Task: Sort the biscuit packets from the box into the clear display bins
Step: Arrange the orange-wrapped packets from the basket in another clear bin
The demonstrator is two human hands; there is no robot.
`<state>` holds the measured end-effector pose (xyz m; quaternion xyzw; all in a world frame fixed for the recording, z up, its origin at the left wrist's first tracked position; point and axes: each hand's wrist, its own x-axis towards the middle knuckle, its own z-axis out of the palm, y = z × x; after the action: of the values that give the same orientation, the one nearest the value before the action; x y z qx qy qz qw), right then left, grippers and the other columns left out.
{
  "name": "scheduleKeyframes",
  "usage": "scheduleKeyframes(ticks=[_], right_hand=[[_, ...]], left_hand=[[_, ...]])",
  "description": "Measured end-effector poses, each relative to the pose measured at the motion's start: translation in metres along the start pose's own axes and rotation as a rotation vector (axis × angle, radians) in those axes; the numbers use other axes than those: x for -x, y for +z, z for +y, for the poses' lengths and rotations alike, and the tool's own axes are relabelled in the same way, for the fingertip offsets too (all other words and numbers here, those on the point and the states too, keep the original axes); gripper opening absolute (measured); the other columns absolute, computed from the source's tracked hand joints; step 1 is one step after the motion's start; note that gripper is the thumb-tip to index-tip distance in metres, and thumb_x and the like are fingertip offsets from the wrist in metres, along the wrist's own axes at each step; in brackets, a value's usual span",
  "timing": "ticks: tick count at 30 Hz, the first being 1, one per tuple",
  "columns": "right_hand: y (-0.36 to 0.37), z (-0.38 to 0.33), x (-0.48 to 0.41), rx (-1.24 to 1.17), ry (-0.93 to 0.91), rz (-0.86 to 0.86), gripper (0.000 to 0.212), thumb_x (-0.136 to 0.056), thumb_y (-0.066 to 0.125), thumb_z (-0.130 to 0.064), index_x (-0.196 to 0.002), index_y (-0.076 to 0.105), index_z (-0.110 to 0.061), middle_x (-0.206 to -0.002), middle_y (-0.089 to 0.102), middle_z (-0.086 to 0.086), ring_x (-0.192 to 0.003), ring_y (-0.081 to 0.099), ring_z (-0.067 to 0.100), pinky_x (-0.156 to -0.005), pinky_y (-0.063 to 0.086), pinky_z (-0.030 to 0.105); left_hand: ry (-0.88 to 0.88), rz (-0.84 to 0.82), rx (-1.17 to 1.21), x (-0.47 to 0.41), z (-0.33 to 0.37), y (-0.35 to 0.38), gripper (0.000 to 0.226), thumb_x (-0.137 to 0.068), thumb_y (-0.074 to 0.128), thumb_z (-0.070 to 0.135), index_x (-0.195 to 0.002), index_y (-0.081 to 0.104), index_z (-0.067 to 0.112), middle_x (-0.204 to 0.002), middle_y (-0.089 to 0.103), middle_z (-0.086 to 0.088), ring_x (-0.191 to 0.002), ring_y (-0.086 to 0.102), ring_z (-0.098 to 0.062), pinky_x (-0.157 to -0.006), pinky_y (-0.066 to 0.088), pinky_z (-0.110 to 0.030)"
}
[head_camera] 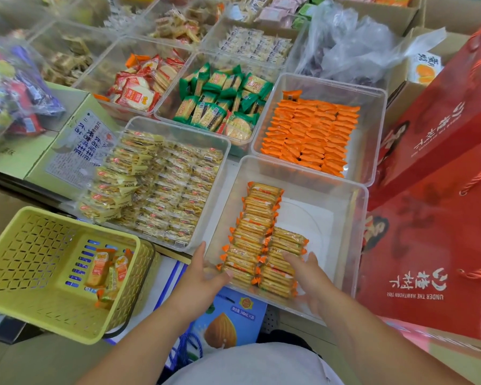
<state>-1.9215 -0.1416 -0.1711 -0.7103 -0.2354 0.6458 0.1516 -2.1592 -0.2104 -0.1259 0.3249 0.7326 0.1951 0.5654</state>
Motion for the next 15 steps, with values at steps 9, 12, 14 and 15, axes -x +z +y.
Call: scheduleKeyframes(ticks=[9, 12, 14, 15], right_hand=[[0.003, -0.004, 0.017, -0.126, -0.028, -0.143, 0.046, -0.102, 0.059, -0.040, -0.143, 0.039, -0.034, -0.108, 0.061, -0.015, -0.077, 0.059, -0.002, -0.055, 0.053, 0.027], [0.002, -0.003, 0.025, -0.032, -0.137, -0.008, 0.071, -0.099, 0.063, -0.041, -0.157, 0.024, -0.030, -0.143, 0.049, -0.004, -0.109, 0.059, 0.015, -0.079, 0.053, 0.035], [0.004, -0.003, 0.027, 0.130, -0.246, 0.167, 0.084, -0.095, 0.068, -0.042, -0.161, 0.017, -0.028, -0.162, 0.030, 0.005, -0.140, 0.042, 0.029, -0.110, 0.043, 0.048], [0.009, -0.003, 0.029, 0.199, -0.317, 0.229, 0.084, -0.094, 0.069, -0.043, -0.160, 0.019, -0.028, -0.163, 0.027, 0.006, -0.145, 0.036, 0.030, -0.116, 0.036, 0.052]], left_hand=[[0.012, 0.001, 0.068, 0.004, 0.004, 0.001, 0.096, -0.094, 0.071, 0.045, -0.163, 0.004, 0.043, -0.165, 0.030, 0.004, -0.147, 0.034, -0.019, -0.102, 0.034, -0.033], [0.059, 0.025, 0.012, 0.012, 0.001, -0.009, 0.097, -0.093, 0.071, 0.048, -0.164, 0.004, 0.040, -0.168, 0.022, 0.007, -0.148, 0.035, -0.019, -0.107, 0.038, -0.034], [0.119, 0.057, -0.080, 0.020, -0.001, -0.023, 0.093, -0.092, 0.071, 0.052, -0.163, 0.012, 0.042, -0.162, 0.029, 0.011, -0.138, 0.049, -0.017, -0.106, 0.045, -0.035], [0.168, 0.083, -0.116, 0.025, -0.002, -0.033, 0.085, -0.092, 0.071, 0.052, -0.160, 0.022, 0.045, -0.154, 0.037, 0.016, -0.128, 0.055, -0.012, -0.100, 0.049, -0.031]])
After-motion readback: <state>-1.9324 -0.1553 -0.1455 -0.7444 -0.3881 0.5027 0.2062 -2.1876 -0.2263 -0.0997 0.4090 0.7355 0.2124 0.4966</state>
